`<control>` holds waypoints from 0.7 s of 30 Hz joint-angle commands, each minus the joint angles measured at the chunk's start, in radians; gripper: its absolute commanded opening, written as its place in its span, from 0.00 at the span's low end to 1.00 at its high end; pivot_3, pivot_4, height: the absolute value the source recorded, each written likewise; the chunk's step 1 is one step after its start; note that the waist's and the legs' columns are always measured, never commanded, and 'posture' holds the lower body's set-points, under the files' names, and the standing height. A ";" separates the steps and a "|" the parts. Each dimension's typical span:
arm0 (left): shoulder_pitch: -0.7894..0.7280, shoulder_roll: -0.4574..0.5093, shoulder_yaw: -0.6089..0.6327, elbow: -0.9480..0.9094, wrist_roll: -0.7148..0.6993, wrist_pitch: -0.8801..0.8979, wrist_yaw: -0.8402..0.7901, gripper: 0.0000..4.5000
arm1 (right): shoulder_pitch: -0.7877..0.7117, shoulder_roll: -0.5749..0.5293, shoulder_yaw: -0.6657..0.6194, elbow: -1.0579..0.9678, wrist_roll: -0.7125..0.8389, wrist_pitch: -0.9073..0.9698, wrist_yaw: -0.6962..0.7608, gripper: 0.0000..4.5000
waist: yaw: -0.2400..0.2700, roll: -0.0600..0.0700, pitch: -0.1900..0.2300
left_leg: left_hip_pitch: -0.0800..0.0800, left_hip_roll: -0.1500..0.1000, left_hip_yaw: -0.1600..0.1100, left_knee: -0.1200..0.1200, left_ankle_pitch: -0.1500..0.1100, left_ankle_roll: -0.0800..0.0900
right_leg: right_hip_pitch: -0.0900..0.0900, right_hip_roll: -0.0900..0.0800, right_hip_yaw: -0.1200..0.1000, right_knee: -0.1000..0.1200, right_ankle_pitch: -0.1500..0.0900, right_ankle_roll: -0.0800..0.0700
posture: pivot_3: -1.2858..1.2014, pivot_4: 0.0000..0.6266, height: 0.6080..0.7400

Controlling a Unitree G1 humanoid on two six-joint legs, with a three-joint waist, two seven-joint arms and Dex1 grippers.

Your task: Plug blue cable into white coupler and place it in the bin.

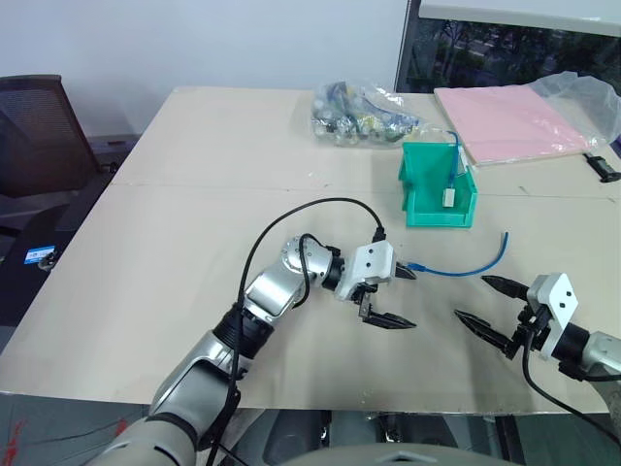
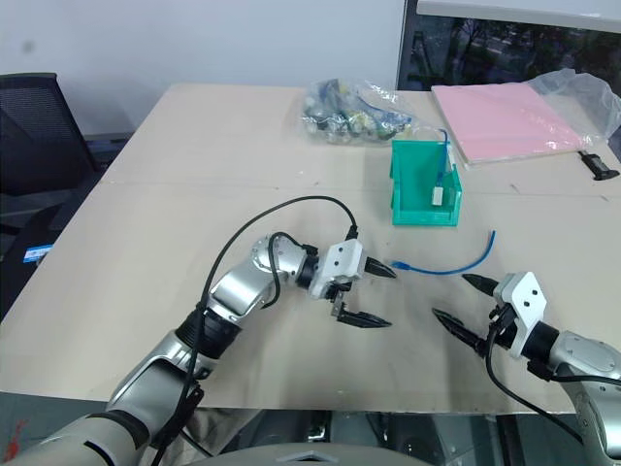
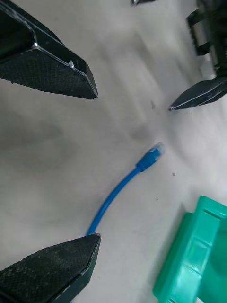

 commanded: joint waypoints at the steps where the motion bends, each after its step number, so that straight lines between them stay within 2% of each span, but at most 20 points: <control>1: -0.036 -0.011 0.070 0.055 0.005 -0.032 0.057 1.00 | -0.006 -0.006 -0.031 -0.023 0.013 -0.012 -0.013 0.99 | 0.000 0.000 0.000 | 0.000 0.000 0.000 0.000 0.000 0.000 | 0.000 0.000 0.000 0.000 0.000 0.000 | 0.52 0.24 1.00; 5: -0.063 -0.043 0.111 0.138 0.016 -0.079 0.115 1.00 | -0.019 -0.008 -0.016 0.001 0.004 -0.022 -0.011 0.99 | 0.001 0.000 0.000 | -0.001 0.000 0.000 0.000 0.000 0.000 | 0.000 0.000 0.000 -0.001 0.000 0.000 | 0.52 0.24 1.00; 10: -0.087 -0.089 0.100 0.198 0.022 -0.098 0.087 1.00 | -0.032 -0.009 -0.008 0.007 0.000 -0.019 -0.013 0.99 | 0.003 0.000 0.000 | -0.003 -0.001 0.000 -0.001 0.000 0.001 | 0.000 0.002 -0.001 -0.005 0.000 0.000 | 0.52 0.24 1.00; 21: -0.246 -0.177 0.069 0.555 0.148 -0.260 0.085 1.00 | 0.022 -0.002 -0.028 -0.017 0.012 -0.007 -0.035 0.99 | 0.000 0.000 0.000 | -0.004 -0.002 0.000 -0.002 -0.001 0.002 | 0.000 0.003 -0.001 -0.005 0.000 0.001 | 0.52 0.24 1.00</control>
